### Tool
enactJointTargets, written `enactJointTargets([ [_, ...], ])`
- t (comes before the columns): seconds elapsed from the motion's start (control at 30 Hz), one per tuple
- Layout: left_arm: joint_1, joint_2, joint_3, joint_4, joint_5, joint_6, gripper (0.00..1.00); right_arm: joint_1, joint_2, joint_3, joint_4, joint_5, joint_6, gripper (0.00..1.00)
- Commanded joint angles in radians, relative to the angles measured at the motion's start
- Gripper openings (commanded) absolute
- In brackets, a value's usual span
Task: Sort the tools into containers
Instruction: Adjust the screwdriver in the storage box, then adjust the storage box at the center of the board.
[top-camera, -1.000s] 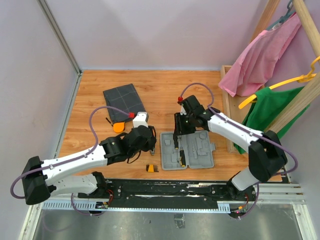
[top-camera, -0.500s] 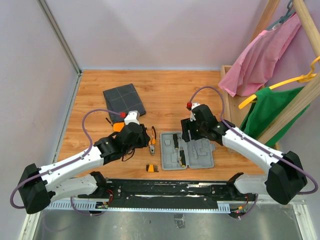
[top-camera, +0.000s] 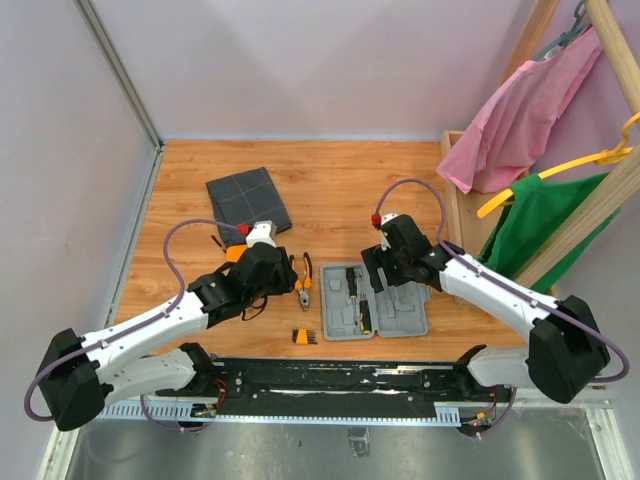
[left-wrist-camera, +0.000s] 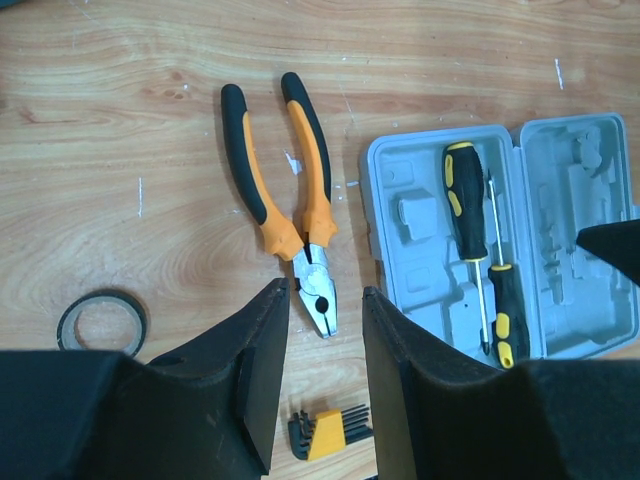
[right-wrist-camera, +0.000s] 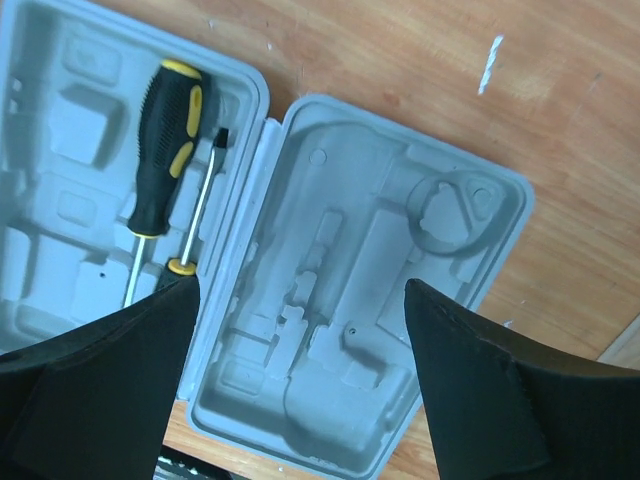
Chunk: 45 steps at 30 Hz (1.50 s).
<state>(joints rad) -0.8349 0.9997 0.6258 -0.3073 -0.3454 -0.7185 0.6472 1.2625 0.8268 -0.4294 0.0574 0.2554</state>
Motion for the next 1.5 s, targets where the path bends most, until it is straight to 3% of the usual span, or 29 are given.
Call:
enactJointTargets([
  [0.0,0.011,0.0,-0.01,0.034,0.008,0.008,0.4,0.0,0.071,0.047,-0.042,-0.045,-0.033,0.84],
  [0.4,0.016,0.012,-0.022,0.043,0.017,0.004,0.39,0.001,0.202,0.089,-0.03,-0.11,-0.01,0.79],
  [1.1,0.027,0.031,-0.034,0.048,0.034,-0.008,0.39,0.034,0.283,0.029,0.077,-0.134,0.206,0.47],
  [1.47,0.085,0.066,-0.034,0.033,0.08,-0.01,0.39,0.045,0.276,-0.002,0.093,0.012,0.391,0.25],
])
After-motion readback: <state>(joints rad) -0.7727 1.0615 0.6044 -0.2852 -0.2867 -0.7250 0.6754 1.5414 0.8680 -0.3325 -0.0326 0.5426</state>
